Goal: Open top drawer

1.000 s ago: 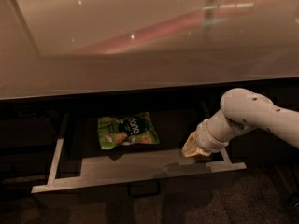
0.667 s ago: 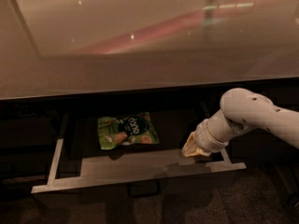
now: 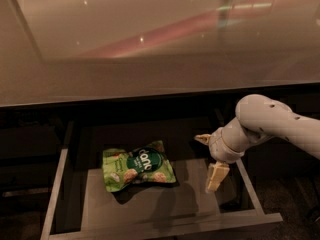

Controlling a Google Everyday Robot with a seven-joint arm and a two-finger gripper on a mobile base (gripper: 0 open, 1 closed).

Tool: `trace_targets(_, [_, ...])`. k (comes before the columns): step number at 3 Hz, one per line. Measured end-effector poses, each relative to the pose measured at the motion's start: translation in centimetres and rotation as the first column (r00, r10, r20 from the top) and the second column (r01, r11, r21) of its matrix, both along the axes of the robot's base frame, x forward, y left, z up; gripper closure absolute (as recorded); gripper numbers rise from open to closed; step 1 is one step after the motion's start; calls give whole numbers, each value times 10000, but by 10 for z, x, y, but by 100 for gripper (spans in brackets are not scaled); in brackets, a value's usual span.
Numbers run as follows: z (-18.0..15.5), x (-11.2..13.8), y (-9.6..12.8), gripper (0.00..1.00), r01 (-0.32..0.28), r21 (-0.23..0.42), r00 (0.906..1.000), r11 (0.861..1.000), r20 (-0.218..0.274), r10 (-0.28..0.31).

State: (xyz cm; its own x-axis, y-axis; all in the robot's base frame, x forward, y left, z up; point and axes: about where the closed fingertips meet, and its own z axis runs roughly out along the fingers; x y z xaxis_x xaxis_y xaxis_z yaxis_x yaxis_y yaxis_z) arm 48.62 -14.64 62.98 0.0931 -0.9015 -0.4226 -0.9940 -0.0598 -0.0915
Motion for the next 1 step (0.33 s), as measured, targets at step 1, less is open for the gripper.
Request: trace_targets(1, [0, 0, 0, 0, 0, 0, 10000, 10000, 0, 0])
